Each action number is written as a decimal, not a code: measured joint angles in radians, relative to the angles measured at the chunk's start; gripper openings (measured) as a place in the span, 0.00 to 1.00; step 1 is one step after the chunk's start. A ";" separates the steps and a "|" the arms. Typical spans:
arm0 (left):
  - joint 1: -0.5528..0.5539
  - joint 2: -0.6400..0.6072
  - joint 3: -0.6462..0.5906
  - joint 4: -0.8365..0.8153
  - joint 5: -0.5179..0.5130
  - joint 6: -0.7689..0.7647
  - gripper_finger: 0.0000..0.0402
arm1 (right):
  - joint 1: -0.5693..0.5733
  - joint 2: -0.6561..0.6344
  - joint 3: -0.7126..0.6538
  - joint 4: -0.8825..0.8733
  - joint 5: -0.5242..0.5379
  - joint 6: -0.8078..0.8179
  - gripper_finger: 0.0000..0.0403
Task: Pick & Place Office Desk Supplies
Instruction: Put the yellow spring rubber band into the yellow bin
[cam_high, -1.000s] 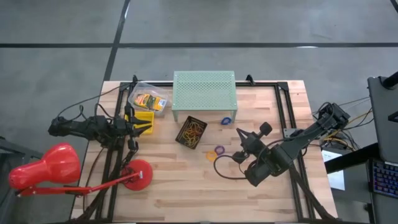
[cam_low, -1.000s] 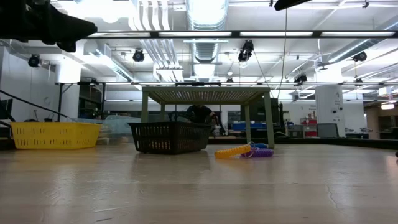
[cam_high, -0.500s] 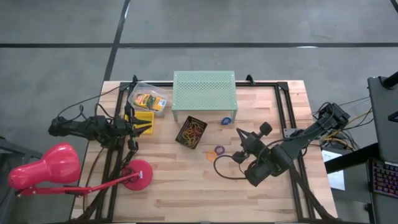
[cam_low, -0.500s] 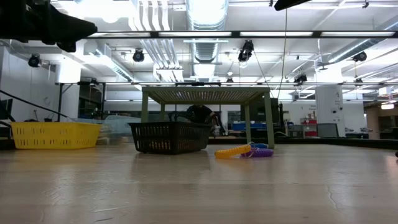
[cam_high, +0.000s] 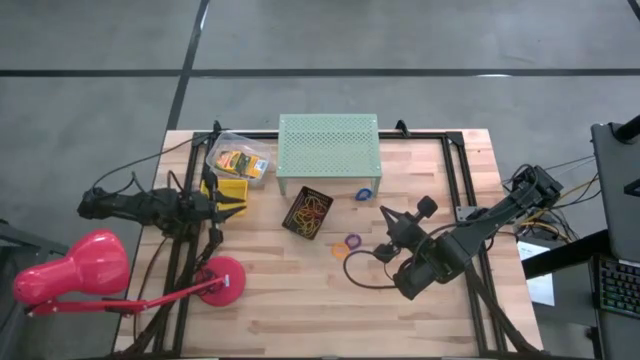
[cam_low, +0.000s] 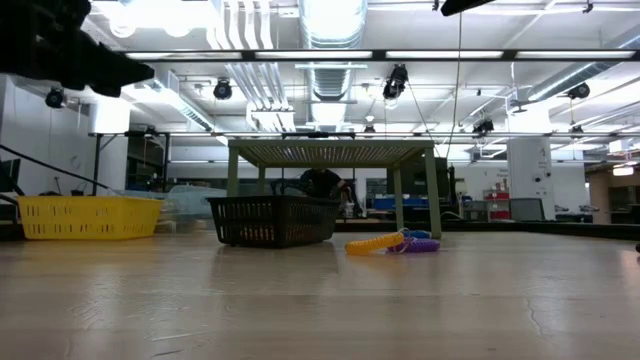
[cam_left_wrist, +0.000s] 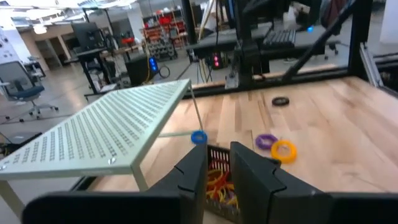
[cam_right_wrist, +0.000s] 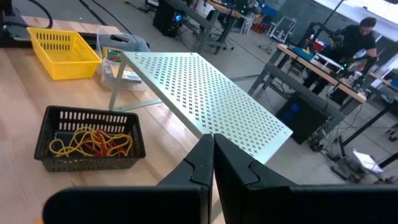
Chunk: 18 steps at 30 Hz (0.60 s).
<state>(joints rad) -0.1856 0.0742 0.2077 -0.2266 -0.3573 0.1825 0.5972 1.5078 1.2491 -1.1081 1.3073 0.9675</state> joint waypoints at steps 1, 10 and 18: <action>0.000 0.000 -0.001 -0.005 0.001 0.000 0.18 | 0.000 0.000 -0.001 0.000 0.000 -0.005 0.02; 0.000 0.000 -0.006 -0.014 0.002 -0.077 0.18 | -0.001 0.000 -0.002 0.001 -0.055 0.013 0.02; 0.000 0.000 -0.006 -0.021 0.002 -0.079 0.18 | -0.002 0.000 -0.004 0.039 -0.191 -0.099 0.02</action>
<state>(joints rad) -0.1856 0.0738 0.2016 -0.2475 -0.3550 0.1032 0.5953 1.5074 1.2449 -1.0689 1.1162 0.8686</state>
